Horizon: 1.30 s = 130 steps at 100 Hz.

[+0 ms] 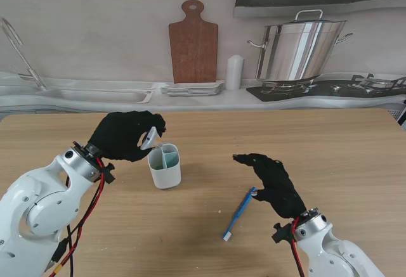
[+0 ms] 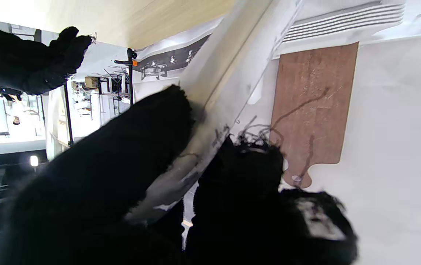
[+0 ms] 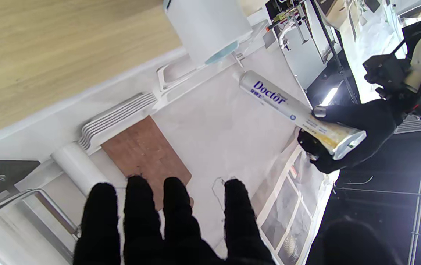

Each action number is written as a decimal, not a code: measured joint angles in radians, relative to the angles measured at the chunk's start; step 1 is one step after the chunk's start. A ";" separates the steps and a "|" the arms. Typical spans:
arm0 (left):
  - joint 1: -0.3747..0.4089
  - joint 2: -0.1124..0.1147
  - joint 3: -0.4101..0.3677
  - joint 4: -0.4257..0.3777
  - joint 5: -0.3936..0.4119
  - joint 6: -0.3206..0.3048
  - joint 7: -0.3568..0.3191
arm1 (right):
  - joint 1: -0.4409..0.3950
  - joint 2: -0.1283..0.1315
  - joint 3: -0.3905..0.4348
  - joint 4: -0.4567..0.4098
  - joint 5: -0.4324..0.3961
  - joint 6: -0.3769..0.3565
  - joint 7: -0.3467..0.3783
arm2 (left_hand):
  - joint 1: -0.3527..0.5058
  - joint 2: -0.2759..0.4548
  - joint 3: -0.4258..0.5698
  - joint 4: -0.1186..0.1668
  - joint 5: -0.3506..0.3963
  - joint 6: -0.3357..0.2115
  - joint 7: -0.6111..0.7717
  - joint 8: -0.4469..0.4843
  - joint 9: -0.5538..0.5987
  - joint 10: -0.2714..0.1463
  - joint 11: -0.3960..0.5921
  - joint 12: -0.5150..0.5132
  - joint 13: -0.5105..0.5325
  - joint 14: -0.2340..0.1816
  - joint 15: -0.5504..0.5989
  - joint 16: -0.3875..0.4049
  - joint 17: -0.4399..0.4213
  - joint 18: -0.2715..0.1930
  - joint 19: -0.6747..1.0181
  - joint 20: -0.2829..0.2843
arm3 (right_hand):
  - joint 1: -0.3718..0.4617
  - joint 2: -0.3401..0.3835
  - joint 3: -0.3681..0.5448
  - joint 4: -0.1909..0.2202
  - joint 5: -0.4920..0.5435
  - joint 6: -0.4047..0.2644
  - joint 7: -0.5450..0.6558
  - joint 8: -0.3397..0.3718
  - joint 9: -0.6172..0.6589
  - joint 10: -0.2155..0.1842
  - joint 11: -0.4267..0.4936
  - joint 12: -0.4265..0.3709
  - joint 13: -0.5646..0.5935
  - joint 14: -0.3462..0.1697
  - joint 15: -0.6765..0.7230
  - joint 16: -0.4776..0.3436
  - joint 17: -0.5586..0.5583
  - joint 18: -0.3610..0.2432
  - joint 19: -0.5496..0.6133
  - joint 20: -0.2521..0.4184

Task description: Organize toothpaste and toothbrush

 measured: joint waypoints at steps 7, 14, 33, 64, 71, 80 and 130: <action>0.008 0.000 -0.005 0.001 -0.019 0.012 -0.002 | 0.010 0.001 -0.007 -0.001 -0.002 0.000 0.000 | 0.000 -0.005 0.002 -0.009 0.009 0.010 0.000 -0.011 0.017 0.009 0.000 0.000 0.000 -0.001 0.020 -0.005 0.001 0.000 0.004 0.009 | 0.000 0.000 0.000 -0.050 0.000 0.000 0.030 0.014 0.000 0.000 0.000 0.000 0.000 0.000 0.001 0.000 0.000 0.001 0.000 0.000; 0.012 0.000 -0.006 0.008 -0.036 0.024 -0.002 | 0.018 0.001 -0.015 -0.002 0.001 0.004 0.003 | 0.000 -0.005 0.002 -0.013 0.009 0.017 0.000 -0.020 0.020 0.018 0.000 0.000 0.000 -0.001 0.037 -0.019 0.002 0.000 0.006 0.023 | 0.000 0.000 0.000 -0.055 0.000 0.000 0.044 0.022 0.000 0.000 0.000 0.000 0.000 0.000 0.001 0.000 0.000 0.005 0.000 -0.001; 0.022 -0.001 -0.009 0.043 -0.074 0.050 0.008 | 0.034 0.001 -0.031 -0.006 0.007 0.014 0.011 | -0.001 -0.014 0.002 -0.014 0.013 0.038 0.007 -0.037 0.040 0.042 0.000 0.001 0.000 -0.001 0.050 -0.031 0.005 0.000 0.009 0.027 | 0.000 0.000 0.000 -0.055 0.000 0.003 0.075 0.034 0.000 0.000 0.000 0.000 0.000 0.000 0.003 0.000 0.000 0.012 0.000 -0.001; 0.021 -0.009 0.005 0.096 -0.138 0.085 0.040 | 0.051 0.003 -0.053 -0.007 0.012 0.026 0.025 | -0.001 -0.014 0.003 -0.016 0.013 0.044 0.009 -0.038 0.041 0.057 0.001 0.001 0.000 -0.001 0.061 -0.045 0.006 0.000 0.011 0.039 | 0.000 0.000 0.000 -0.055 0.000 0.003 0.100 0.043 0.000 0.000 0.014 0.000 0.008 0.000 0.004 0.000 0.005 0.015 0.000 -0.001; 0.019 -0.012 0.010 0.099 -0.167 0.090 0.043 | 0.053 0.003 -0.056 -0.007 0.012 0.027 0.027 | -0.001 -0.014 0.003 -0.016 0.013 0.050 0.011 -0.039 0.050 0.062 0.001 0.001 0.000 -0.001 0.062 -0.046 0.006 0.000 0.012 0.040 | 0.000 0.000 0.000 -0.055 0.000 0.003 0.102 0.051 0.000 0.000 0.016 0.000 0.010 0.000 0.005 0.000 0.005 0.015 0.000 -0.001; 0.016 -0.014 0.018 0.099 -0.209 0.101 0.043 | 0.055 0.004 -0.059 -0.007 0.011 0.030 0.028 | -0.001 -0.014 0.003 -0.016 0.013 0.052 0.012 -0.039 0.050 0.066 0.001 0.001 0.000 -0.001 0.064 -0.046 0.006 0.000 0.014 0.040 | 0.000 0.000 0.000 -0.055 0.000 0.003 0.116 0.058 0.000 0.000 0.022 0.000 0.011 0.000 0.005 0.000 0.005 0.016 0.000 -0.001; -0.023 -0.024 0.064 0.200 -0.285 0.180 0.038 | 0.061 0.005 -0.074 -0.010 0.016 0.045 0.042 | -0.001 -0.014 0.003 -0.021 0.013 0.066 0.024 -0.060 0.070 0.091 0.000 0.001 0.000 0.008 0.082 -0.059 0.006 0.009 0.016 0.053 | 0.000 0.000 0.000 -0.055 0.000 0.003 0.147 0.079 0.000 0.000 0.040 0.005 0.022 0.000 0.009 0.000 0.012 0.022 0.000 -0.001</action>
